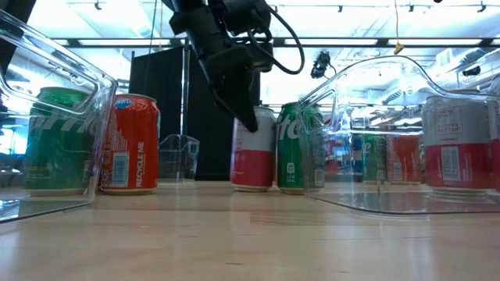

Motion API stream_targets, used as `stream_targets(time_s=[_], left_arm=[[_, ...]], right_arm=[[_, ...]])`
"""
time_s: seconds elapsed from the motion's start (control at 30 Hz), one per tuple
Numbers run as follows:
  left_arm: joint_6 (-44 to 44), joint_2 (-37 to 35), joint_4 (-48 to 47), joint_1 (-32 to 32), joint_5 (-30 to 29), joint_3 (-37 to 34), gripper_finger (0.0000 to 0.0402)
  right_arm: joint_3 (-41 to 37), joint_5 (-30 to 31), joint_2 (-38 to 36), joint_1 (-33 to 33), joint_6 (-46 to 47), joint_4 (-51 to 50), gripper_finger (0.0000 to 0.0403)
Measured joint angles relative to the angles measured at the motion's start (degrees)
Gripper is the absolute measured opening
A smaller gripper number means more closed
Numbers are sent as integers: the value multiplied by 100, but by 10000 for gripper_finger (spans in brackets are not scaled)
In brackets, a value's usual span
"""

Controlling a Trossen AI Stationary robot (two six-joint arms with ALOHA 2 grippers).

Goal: Sort soda cans
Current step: Put the pink/white soda can into the bottom right transparent bin

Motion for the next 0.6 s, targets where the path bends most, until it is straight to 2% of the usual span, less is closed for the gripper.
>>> stream_targets(time_s=[0.1,0.2,0.3,0.47,0.6], left_arm=[[5,-151,-214,0,-26,0,272],[5,-400,-432,0,-182,0,272],[-20,-776,-519,-6,-264,0,272],[-264,-1450,-588,-20,-296,7,272],[-521,-1861,-588,-92,-275,9,272]], right_arm=[[270,-40,-64,2,440,-602,0],[658,-134,-67,0,1194,-1755,0],[899,-587,-73,0,2210,-2924,0],[765,-1500,-69,0,3893,-4154,0],[426,-1839,-69,37,4992,-4693,0]])
